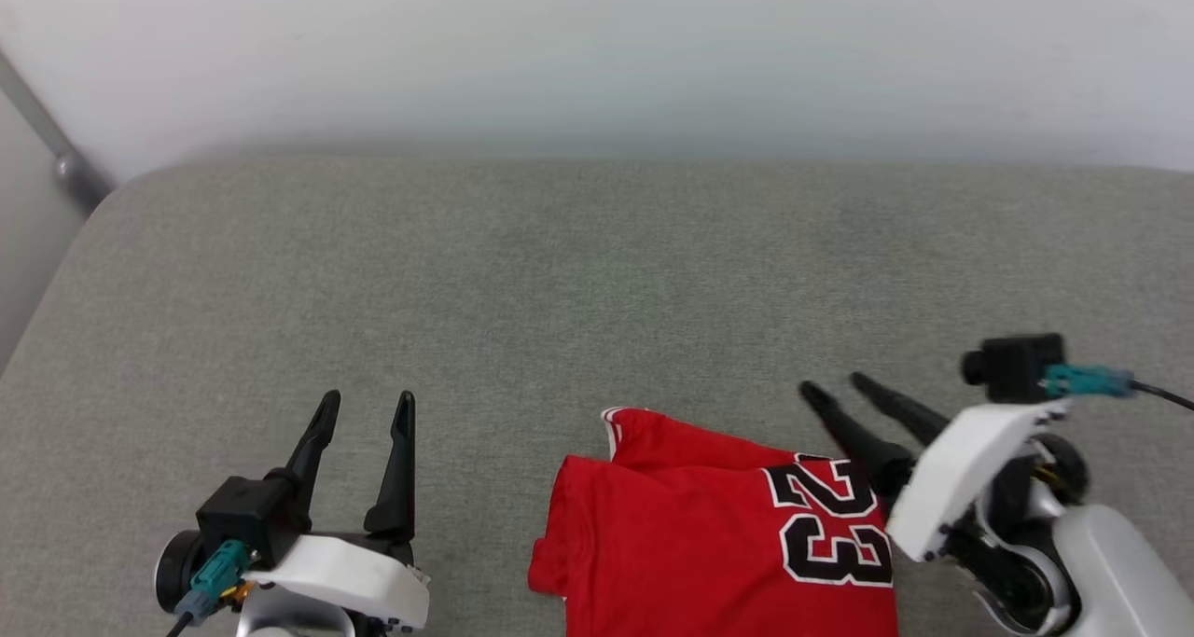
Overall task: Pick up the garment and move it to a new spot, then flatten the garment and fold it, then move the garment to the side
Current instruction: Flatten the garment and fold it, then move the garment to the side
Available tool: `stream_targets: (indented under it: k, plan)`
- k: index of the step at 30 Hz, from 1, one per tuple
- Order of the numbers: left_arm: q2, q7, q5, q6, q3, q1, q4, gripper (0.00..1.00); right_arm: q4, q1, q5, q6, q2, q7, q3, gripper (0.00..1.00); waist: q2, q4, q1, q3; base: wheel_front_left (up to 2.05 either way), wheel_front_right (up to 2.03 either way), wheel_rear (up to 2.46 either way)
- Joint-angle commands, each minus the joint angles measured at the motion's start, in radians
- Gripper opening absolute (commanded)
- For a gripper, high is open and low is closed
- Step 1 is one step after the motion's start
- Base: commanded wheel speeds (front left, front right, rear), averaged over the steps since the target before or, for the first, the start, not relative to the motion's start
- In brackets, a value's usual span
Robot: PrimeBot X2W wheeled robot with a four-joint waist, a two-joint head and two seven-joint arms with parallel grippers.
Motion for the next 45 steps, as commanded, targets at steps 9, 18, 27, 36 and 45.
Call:
stream_targets:
  k: [9,18,27,36,45]
  plan:
    - [0.012,-0.005,0.000,0.030,0.008,0.048,-0.005,1.00,-0.097,0.164,-0.353,0.000,0.005,-0.192,-0.272,1.00,-0.0001,-0.052,0.0000,-0.057,0.00,0.00,0.00]
    - [0.013,-0.010,0.009,0.059,0.014,0.105,-0.012,1.00,-0.235,0.313,-0.499,0.000,0.070,-0.339,-0.316,1.00,-0.0001,-0.073,0.0000,-0.090,0.00,0.00,0.00]
    - [0.013,-0.010,0.005,0.071,0.010,0.133,-0.024,1.00,-0.281,0.382,-0.519,0.000,0.115,-0.349,-0.321,1.00,-0.0001,-0.074,0.0000,-0.098,0.00,0.00,0.00]
    - [0.015,-0.010,0.003,0.079,0.012,0.134,-0.030,1.00,-0.289,0.379,-0.512,0.000,0.118,-0.326,-0.340,1.00,-0.0001,-0.082,0.0000,-0.093,0.00,0.00,0.00]
    - [0.000,-0.018,-0.001,0.087,0.048,0.132,-0.034,1.00,-0.227,0.397,-0.363,0.000,0.067,-0.128,-0.504,1.00,-0.0001,-0.076,0.0000,-0.077,0.00,0.00,0.00]
